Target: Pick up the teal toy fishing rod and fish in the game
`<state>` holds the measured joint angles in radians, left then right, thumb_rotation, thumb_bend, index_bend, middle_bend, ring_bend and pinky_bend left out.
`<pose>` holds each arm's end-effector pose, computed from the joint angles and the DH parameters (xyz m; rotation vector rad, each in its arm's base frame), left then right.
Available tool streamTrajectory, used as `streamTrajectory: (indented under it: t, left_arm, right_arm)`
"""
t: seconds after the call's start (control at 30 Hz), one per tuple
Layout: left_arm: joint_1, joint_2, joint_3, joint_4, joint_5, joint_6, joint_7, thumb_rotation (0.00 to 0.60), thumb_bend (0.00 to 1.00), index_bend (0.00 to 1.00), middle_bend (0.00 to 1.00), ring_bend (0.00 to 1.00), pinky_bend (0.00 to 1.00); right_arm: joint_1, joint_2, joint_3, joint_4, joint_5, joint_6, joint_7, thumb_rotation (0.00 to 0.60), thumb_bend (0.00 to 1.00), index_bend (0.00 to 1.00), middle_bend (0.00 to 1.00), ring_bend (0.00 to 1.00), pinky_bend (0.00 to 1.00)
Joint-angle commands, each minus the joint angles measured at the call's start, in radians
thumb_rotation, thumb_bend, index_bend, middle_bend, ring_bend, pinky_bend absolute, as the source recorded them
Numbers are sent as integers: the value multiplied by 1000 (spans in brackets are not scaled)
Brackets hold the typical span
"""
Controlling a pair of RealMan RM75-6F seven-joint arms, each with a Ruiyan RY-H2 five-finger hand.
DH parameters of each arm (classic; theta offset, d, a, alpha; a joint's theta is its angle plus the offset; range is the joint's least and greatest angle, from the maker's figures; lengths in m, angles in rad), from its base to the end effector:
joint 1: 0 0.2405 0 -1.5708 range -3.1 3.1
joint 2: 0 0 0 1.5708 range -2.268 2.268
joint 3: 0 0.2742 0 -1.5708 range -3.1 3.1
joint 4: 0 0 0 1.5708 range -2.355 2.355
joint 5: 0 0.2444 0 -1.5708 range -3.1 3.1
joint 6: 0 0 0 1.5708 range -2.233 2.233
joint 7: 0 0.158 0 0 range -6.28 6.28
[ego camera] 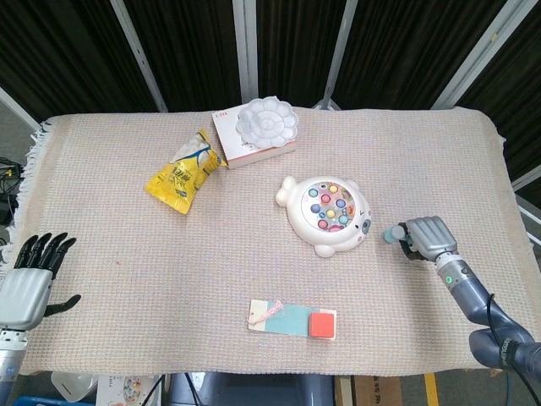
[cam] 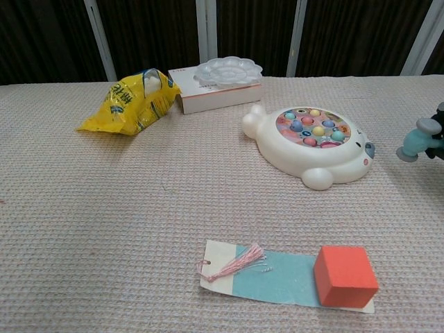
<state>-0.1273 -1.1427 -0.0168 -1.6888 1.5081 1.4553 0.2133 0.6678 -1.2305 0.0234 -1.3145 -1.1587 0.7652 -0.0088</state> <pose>-0.3147 0.2026 0.1097 -1.4996 -0.8277 -0.8215 -0.3219 -0.3916 0.0625 1.7675 -1.0484 0.5467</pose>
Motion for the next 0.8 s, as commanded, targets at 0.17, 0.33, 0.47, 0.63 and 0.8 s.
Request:
streamTrajectory:
  t: [0.17,0.33,0.47,0.63,0.8]
  left_arm:
    - [4,5,2,-18,-2,1,19,600,85,115,64,0,0]
    - [5,6,2,-27,-4,1,28,600,85,115,64,0,0]
    - [5,6,1,-31,-4,2,33,600,85,114,64,0,0]
    - [5,6,2,-33,-2,1,36,600,86,114,64,0,0]
    - [7,5,1,-32,-4,2,34,600,85,114,64,0,0]
  right_arm:
    - [-20,-71,-3,142,-81,-32,133,600,807,738,668,465,369]
    - [-24,-97,-5,197,-113,-45,186,600,808,685,618,424,340]
    - [-30,-109,-3,222,-132,-45,223,600,808,661,599,408,330]
    - [-36,-120,-3,247,-151,-45,255,600,764,572,551,366,302]
    - [-41,-124,-2,258,-163,-48,274,600,689,515,508,324,274]
